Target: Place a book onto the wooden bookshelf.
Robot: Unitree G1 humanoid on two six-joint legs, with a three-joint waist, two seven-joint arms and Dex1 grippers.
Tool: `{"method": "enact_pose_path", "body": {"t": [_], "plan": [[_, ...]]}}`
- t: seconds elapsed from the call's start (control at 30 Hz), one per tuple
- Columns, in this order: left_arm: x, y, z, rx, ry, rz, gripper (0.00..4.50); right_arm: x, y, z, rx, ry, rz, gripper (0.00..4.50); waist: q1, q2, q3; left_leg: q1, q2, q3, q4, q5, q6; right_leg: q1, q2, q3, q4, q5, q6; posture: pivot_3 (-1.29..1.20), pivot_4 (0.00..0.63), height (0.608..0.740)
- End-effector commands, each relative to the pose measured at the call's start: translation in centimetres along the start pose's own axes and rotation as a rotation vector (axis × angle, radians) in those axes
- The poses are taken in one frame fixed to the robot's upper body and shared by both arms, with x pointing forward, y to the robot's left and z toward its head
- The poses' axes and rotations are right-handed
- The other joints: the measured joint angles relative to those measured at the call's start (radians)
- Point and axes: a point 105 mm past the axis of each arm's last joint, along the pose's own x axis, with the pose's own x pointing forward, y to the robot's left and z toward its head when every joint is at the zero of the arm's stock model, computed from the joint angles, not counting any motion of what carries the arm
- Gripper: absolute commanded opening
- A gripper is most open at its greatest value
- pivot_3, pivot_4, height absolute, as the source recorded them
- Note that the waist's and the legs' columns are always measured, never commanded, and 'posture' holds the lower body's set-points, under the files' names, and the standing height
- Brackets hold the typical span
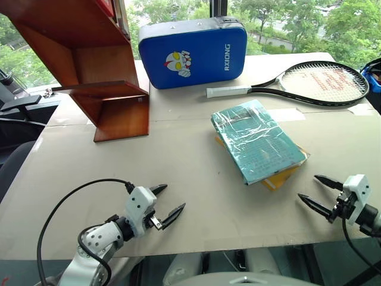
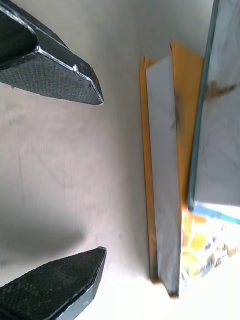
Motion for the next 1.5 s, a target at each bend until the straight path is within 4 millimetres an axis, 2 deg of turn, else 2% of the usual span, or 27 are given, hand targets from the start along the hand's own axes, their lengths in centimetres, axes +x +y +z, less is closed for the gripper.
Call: {"method": "enact_pose_path", "body": {"t": [0.03, 0.13, 0.3, 0.4, 0.53, 0.6, 0.67, 0.9, 1.07, 1.13, 1.23, 1.33, 1.43, 1.47, 1.5], "plan": [[0.0, 0.6, 3.9, -0.008, -0.079, -0.099, 4.46, 0.4, -5.4, 4.3, -0.124, -0.018, -0.211, 4.50, -0.002, 0.000, 0.004, 0.000, 0.000, 0.000, 0.000, 0.000, 0.000, 0.000, 0.000, 0.000, 0.000, 0.000, 0.000, 0.00, 0.150, 0.740], [-0.1, 1.7, 7.4, 0.014, -0.136, -0.170, 4.46, 2.3, -8.0, 7.6, -0.143, -0.044, -0.288, 4.50, -0.001, -0.001, 0.005, -0.002, 0.000, 0.000, 0.001, 0.002, -0.002, -0.002, 0.000, -0.001, 0.001, 0.001, -0.001, 0.00, 0.150, 0.740], [-0.8, 3.1, 10.8, 0.085, -0.149, -0.265, 4.46, 7.0, -9.0, 10.7, -0.064, -0.112, -0.224, 4.50, -0.005, -0.003, 0.006, -0.002, 0.001, 0.000, 0.000, 0.002, -0.003, -0.003, 0.001, -0.002, 0.001, 0.002, -0.003, 0.00, 0.150, 0.740], [-1.3, 3.9, 12.0, 0.129, -0.140, -0.286, 4.50, 9.9, -8.8, 11.2, -0.012, -0.116, -0.161, 3.73, -0.009, -0.004, 0.007, -0.004, 0.001, 0.000, -0.001, 0.002, -0.002, -0.005, 0.001, -0.001, -0.001, 0.002, -0.003, 0.00, 0.150, 0.740], [-2.0, 4.7, 12.7, 0.151, -0.141, -0.296, 4.50, 12.5, -8.2, 11.4, 0.001, -0.105, -0.084, 1.93, -0.010, -0.004, 0.007, -0.013, 0.001, 0.000, -0.002, 0.002, -0.002, -0.015, 0.001, -0.001, -0.002, 0.002, -0.003, 0.00, 0.150, 0.740], [-2.4, 4.8, 12.8, 0.155, -0.135, -0.302, 4.50, 13.3, -7.2, 11.9, 0.006, -0.116, -0.013, 0.86, -0.013, -0.003, 0.007, -0.018, 0.000, 0.000, -0.001, 0.002, -0.002, -0.019, 0.001, -0.001, -0.002, 0.002, -0.003, 0.00, 0.150, 0.740], [-2.6, 4.9, 12.8, 0.159, -0.133, -0.302, 4.50, 13.8, -5.9, 12.4, 0.009, -0.126, 0.077, 0.01, -0.018, -0.003, 0.007, -0.019, 0.001, 0.000, -0.001, 0.002, -0.002, -0.019, 0.001, -0.002, -0.002, 0.002, -0.003, 0.00, 0.150, 0.740], [-2.1, 4.1, 12.5, 0.137, -0.135, -0.323, 4.50, 14.0, -0.9, 12.5, 0.009, -0.121, 0.336, 0.01, -0.027, -0.003, 0.007, -0.018, 0.001, -0.001, -0.001, 0.002, -0.002, -0.019, 0.001, -0.002, 0.000, 0.002, -0.003, 0.00, 0.150, 0.740], [-1.7, 3.8, 11.8, 0.137, -0.107, -0.350, 4.50, 13.5, 1.3, 12.0, 0.013, -0.098, 0.406, 0.01, -0.027, -0.003, 0.007, -0.018, 0.000, -0.001, 0.000, 0.002, -0.002, -0.019, 0.000, -0.002, 0.001, 0.002, -0.003, 0.00, 0.150, 0.740], [-1.5, 3.5, 11.1, 0.139, -0.078, -0.366, 4.50, 13.3, 1.3, 11.7, 0.004, -0.085, 0.390, 0.01, -0.026, -0.003, 0.007, -0.018, 0.000, -0.001, 0.001, 0.002, -0.002, -0.019, 0.000, -0.002, 0.001, 0.002, -0.003, 0.00, 0.150, 0.740], [-0.5, 3.2, 10.1, 0.100, -0.062, -0.352, 4.50, 12.7, 0.0, 11.5, -0.013, -0.083, 0.317, 0.01, -0.026, -0.003, 0.007, -0.018, 0.000, -0.001, 0.001, 0.002, -0.002, -0.019, 0.000, -0.002, 0.001, 0.002, -0.003, 0.00, 0.150, 0.740], [1.5, 3.2, 9.2, -0.042, -0.074, -0.273, 4.50, 11.5, -1.5, 11.9, -0.042, -0.104, 0.248, 0.01, -0.021, -0.003, 0.007, -0.018, 0.000, -0.001, 0.001, 0.002, -0.002, -0.019, 0.000, -0.002, 0.001, 0.002, -0.003, 0.00, 0.150, 0.740], [4.1, 3.5, 7.2, -0.234, -0.036, -0.138, 4.50, 9.3, -1.6, 12.9, -0.049, -0.143, 0.252, 0.01, -0.016, -0.003, 0.007, -0.018, -0.001, -0.002, 0.002, 0.002, -0.002, -0.019, 0.000, -0.003, 0.001, 0.002, -0.002, 0.00, 0.150, 0.740], [4.8, 3.6, 6.5, -0.279, -0.018, -0.096, 4.50, 8.4, -1.3, 13.3, -0.049, -0.157, 0.266, 0.50, -0.016, -0.003, 0.007, -0.018, 0.000, -0.002, 0.002, 0.002, -0.002, -0.019, 0.000, -0.003, 0.001, 0.002, -0.002, 0.00, 0.150, 0.740], [5.5, 3.8, 6.1, -0.330, -0.005, -0.056, 4.50, 7.8, -1.0, 13.5, -0.048, -0.161, 0.274, 0.74, -0.014, -0.003, 0.006, -0.018, 0.000, -0.002, 0.002, 0.002, -0.002, -0.019, 0.000, -0.003, 0.002, 0.002, -0.002, 0.00, 0.150, 0.740]]}}
